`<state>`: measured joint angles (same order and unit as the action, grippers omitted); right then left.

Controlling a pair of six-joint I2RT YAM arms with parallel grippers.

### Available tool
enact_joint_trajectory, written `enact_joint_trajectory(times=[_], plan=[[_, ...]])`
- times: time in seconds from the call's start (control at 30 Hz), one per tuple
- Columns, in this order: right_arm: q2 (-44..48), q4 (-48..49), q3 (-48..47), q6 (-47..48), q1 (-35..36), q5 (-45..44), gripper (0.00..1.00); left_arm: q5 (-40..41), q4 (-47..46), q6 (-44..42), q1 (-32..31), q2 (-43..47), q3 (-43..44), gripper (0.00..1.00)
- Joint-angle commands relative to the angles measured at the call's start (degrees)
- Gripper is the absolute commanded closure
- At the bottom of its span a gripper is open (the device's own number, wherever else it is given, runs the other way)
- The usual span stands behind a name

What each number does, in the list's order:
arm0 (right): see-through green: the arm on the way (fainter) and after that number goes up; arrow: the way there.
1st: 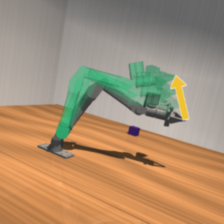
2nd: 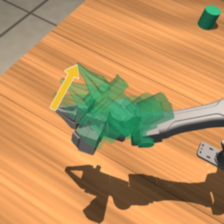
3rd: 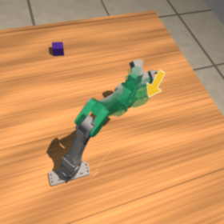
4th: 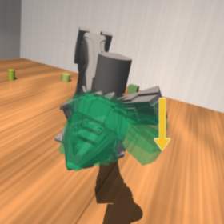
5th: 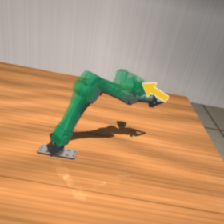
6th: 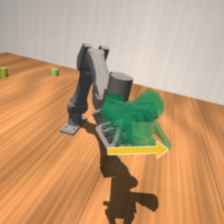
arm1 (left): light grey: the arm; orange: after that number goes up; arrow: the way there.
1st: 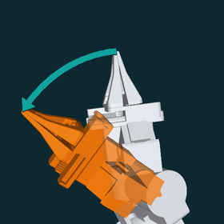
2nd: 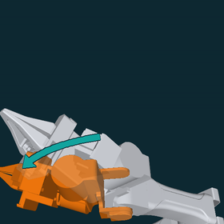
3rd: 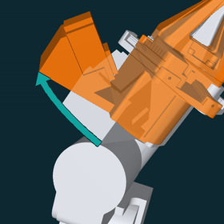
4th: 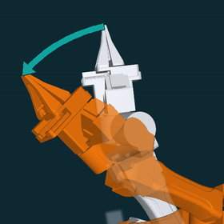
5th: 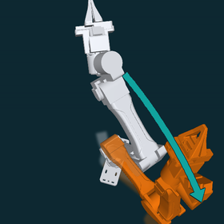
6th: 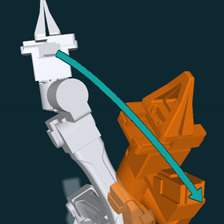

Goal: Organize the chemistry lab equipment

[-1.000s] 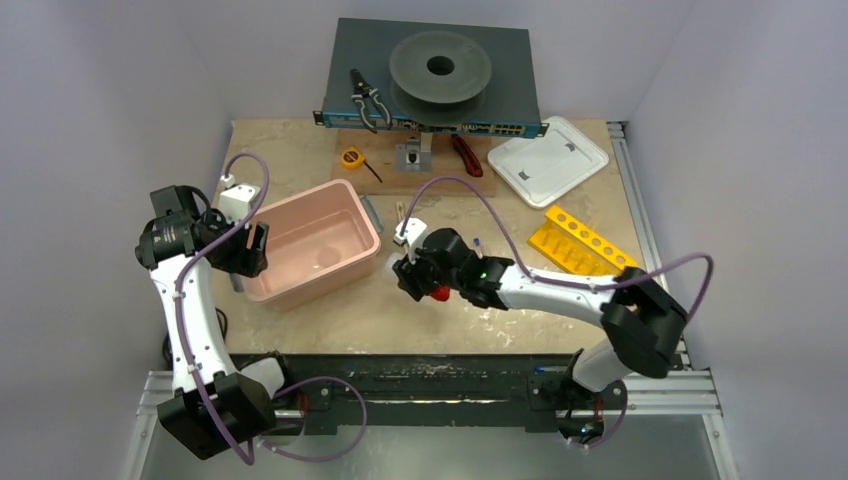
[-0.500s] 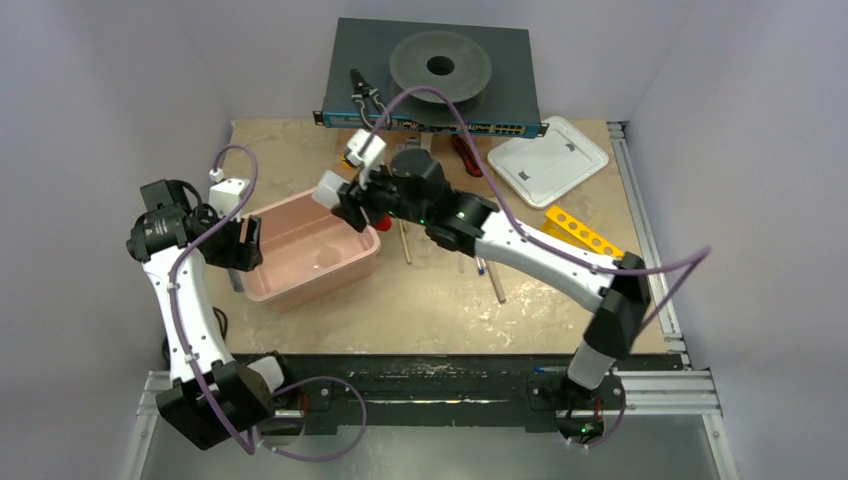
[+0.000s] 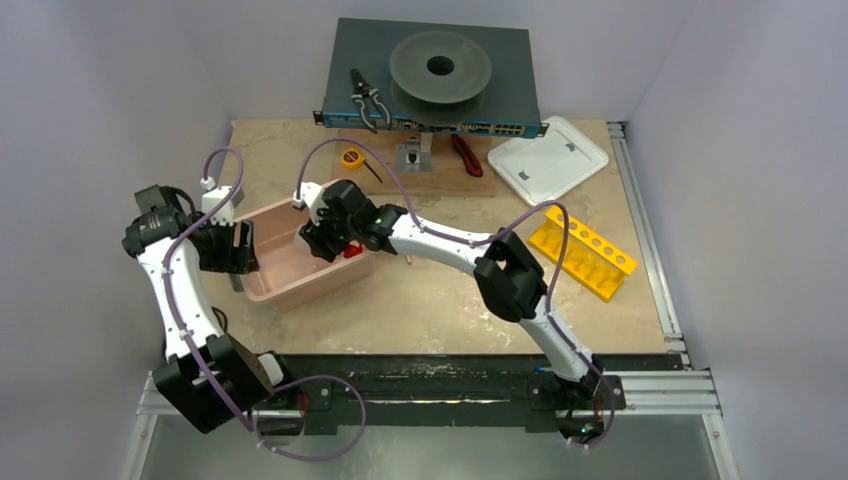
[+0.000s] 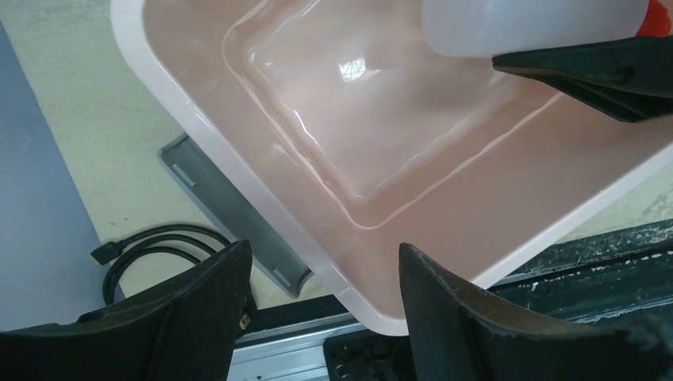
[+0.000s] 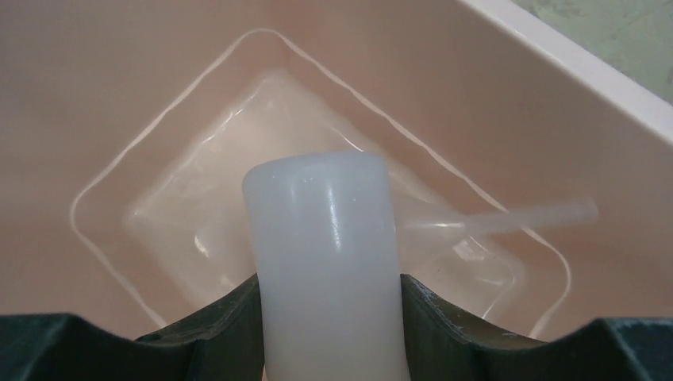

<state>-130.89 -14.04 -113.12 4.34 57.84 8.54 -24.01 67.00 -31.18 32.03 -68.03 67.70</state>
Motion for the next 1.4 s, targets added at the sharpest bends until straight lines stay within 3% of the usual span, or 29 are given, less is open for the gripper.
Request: enact_joint_trajectory(times=[0.0,0.17,0.4,0.6,0.77,0.93,1.07,1.17,1.37], plan=[[-0.2,1.8,-7.6,0.7,0.2,-1.2,0.74,0.6,-2.2,-2.3,0.4,-0.4,-2.1,0.33],[0.3,4.0,-7.2,-1.4,0.3,-3.4,0.46,2.8,-4.8,-3.4,0.5,-0.8,-4.6,0.33],[8.2,8.3,-0.9,-3.4,0.2,-6.1,0.29,2.0,-7.1,-5.2,0.5,-1.0,-6.6,0.40],[13.4,8.8,4.6,-3.2,-0.3,-8.0,0.26,0.3,-7.0,-7.5,0.4,-0.9,-7.2,0.59],[20.5,9.2,12.2,-4.7,-1.2,-12.7,0.26,0.0,-6.9,-8.4,0.5,-1.0,-7.6,0.59],[28.8,10.9,24.2,-8.9,-3.0,-23.2,0.22,-1.2,-7.3,-8.4,0.4,-1.1,-7.6,0.56],[34.7,12.0,34.9,-12.8,-4.4,-32.7,0.23,-1.2,-8.0,-8.9,0.4,-1.2,-7.8,0.65],[38.4,11.6,42.1,-18.0,-8.2,-34.1,0.27,0.5,-9.4,-10.0,-0.2,-1.1,-8.2,0.74],[38.4,11.8,47.5,-22.3,-11.7,-35.2,0.31,3.4,-11.3,-10.9,-0.6,-1.2,-9.0,0.74]])
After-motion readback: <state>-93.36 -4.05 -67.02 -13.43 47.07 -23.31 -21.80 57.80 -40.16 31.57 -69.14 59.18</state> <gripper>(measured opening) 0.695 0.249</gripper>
